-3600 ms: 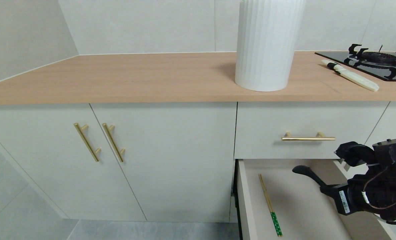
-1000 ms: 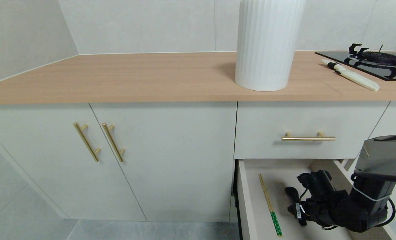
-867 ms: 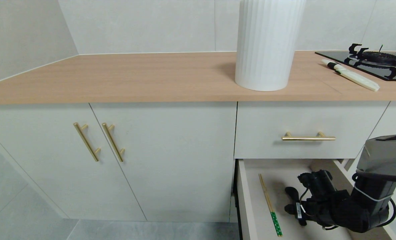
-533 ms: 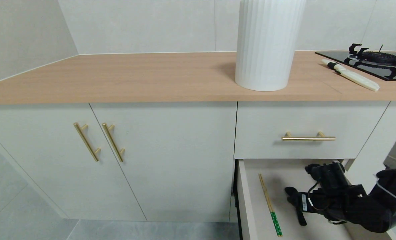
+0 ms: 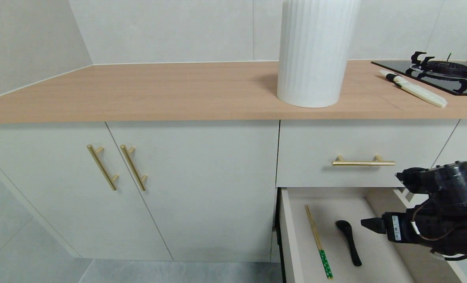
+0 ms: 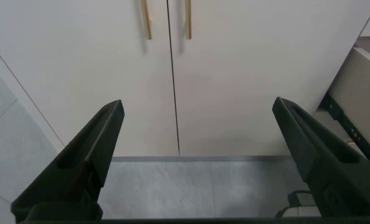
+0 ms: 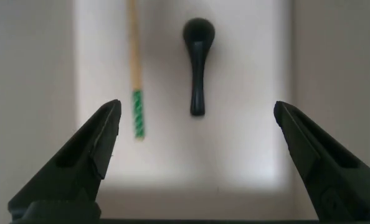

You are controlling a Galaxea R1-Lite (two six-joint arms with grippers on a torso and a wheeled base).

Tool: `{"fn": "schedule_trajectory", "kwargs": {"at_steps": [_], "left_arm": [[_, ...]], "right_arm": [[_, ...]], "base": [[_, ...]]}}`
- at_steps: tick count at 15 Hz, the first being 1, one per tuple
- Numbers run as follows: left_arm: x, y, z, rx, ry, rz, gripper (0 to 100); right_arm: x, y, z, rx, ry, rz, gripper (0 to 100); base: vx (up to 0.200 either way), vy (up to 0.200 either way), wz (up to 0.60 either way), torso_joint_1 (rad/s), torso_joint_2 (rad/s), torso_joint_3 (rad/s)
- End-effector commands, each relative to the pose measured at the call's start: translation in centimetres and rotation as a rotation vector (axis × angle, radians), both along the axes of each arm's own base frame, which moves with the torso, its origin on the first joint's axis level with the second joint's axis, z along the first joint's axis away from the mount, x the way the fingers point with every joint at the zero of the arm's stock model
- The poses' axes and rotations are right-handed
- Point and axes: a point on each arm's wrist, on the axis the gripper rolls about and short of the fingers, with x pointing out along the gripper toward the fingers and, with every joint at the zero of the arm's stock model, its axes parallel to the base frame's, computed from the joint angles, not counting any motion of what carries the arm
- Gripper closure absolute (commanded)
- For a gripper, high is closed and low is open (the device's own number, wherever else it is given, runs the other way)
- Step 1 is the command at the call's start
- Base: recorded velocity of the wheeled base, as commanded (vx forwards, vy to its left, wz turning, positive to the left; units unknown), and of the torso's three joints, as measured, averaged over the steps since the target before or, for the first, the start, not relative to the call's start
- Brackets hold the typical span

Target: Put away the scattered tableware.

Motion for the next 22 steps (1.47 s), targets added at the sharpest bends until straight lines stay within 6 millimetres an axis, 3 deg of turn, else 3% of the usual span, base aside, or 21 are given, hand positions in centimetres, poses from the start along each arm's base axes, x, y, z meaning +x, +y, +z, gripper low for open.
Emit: {"fn": "schedule_trajectory", "kwargs": {"at_steps": [1, 4, 8, 13, 14, 18, 22], "left_arm": [[0.0, 0.0, 0.0, 0.000, 0.001, 0.001, 0], [0.0, 0.0, 0.0, 0.000, 0.001, -0.002, 0], [0.0, 0.0, 0.0, 0.000, -0.001, 0.000, 0], [0.0, 0.0, 0.0, 0.000, 0.001, 0.001, 0], [0.0, 0.0, 0.0, 0.000, -0.001, 0.000, 0], [0.0, 0.0, 0.0, 0.000, -0.001, 0.001, 0], [0.0, 0.0, 0.0, 0.000, -0.001, 0.001, 0]], "right_arm": [[-3.3, 0.4, 4.0, 0.031, -0.111, 0.090, 0], [-5.4, 0.6, 4.4, -0.021, -0.080, 0.186, 0], [-6.5, 0.5, 4.3, -0.044, 0.042, 0.257, 0], [-7.7, 0.6, 3.6, -0.071, 0.177, 0.359, 0], [-8.5, 0.8, 3.4, -0.077, 0.337, 0.452, 0], [-6.6, 2.2, 0.5, -0.135, 0.584, 0.489, 0], [-3.8, 3.6, -1.6, -0.120, 0.655, 0.328, 0]], "base": [[0.000, 0.000, 0.00, 0.000, 0.00, 0.000], [-0.200, 0.000, 0.00, 0.006, 0.00, 0.002], [-0.200, 0.000, 0.00, -0.001, 0.00, 0.000], [0.000, 0.000, 0.00, 0.000, 0.00, 0.000], [0.000, 0.000, 0.00, 0.000, 0.00, 0.000], [0.000, 0.000, 0.00, 0.000, 0.00, 0.000], [0.000, 0.000, 0.00, 0.000, 0.00, 0.000]]}}
